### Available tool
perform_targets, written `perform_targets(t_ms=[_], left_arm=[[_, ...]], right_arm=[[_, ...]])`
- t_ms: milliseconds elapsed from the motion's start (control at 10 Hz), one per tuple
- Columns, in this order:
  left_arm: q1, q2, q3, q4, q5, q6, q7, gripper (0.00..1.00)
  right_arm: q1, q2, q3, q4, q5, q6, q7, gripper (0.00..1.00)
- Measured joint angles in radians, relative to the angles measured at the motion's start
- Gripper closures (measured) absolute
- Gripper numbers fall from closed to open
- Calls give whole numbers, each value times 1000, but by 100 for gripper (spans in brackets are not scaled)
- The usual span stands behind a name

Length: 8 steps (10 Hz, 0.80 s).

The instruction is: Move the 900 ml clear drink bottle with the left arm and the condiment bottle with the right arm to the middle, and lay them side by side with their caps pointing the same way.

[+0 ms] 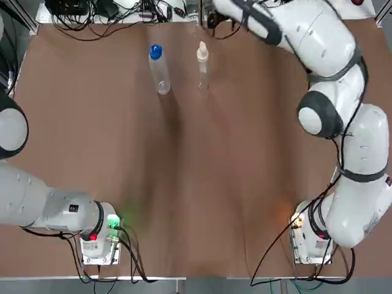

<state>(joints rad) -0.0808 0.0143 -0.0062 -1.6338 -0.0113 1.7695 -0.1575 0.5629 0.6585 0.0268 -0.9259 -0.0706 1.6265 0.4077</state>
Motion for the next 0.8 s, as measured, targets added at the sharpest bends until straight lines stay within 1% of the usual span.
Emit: perform_targets(t_ms=[200, 300, 400, 600, 800], left_arm=[[-4, 0, -26, 2, 0, 0, -2, 0], [-5, 0, -32, 4, 0, 0, -4, 0], [-4, -1, -30, 7, 0, 0, -4, 0], [-2, -1, -29, 9, 0, 0, -4, 0], [1, 6, -28, 12, 0, 0, -4, 0]], right_arm=[[-119, -68, 1, -6, 7, -68, -47, 1], [-173, -115, 1, -37, 9, -79, -55, 1], [-223, -182, 0, -99, 10, -82, -59, 1], [-324, -340, 0, -242, 11, -108, -90, 1], [-436, -481, -1, -346, 19, -177, -167, 1]])
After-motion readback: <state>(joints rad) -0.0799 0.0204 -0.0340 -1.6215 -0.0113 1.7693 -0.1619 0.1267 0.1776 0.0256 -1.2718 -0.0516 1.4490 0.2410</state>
